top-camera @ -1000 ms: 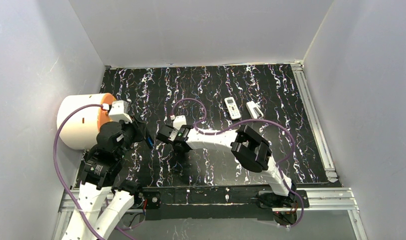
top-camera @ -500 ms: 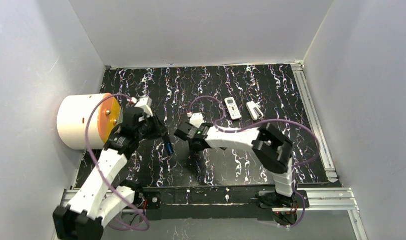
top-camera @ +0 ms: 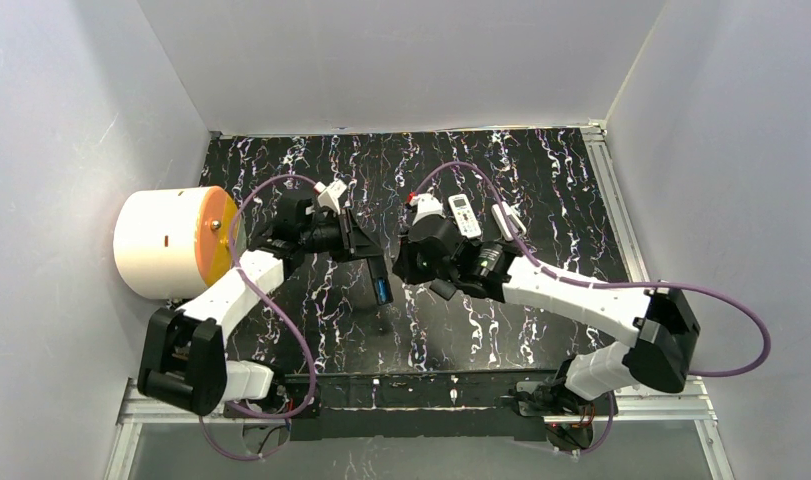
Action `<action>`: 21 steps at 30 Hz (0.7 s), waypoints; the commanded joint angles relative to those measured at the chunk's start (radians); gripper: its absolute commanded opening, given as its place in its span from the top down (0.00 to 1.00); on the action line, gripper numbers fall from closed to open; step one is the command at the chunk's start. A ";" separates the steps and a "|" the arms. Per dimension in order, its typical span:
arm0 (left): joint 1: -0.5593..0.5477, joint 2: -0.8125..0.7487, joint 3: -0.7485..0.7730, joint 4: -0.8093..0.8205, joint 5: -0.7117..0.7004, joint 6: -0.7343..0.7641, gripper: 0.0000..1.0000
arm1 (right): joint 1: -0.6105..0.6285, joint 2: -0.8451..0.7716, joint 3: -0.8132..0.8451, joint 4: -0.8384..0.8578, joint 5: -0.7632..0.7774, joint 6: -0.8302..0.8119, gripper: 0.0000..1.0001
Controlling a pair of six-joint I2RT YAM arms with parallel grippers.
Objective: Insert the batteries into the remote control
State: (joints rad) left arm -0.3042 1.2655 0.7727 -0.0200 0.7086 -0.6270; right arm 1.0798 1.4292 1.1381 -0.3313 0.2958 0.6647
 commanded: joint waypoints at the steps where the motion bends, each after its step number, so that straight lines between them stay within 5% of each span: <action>1: -0.003 0.066 0.066 0.106 0.171 -0.085 1.00 | -0.002 -0.066 -0.028 0.058 -0.154 -0.081 0.88; 21: 0.014 0.104 0.024 0.246 0.154 -0.255 1.00 | -0.004 0.023 0.117 -0.188 -0.189 -0.029 0.86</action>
State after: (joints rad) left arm -0.2962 1.3804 0.8101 0.1875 0.8505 -0.8486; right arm 1.0794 1.4284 1.2034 -0.4740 0.1059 0.6197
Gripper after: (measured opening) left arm 0.148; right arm 0.172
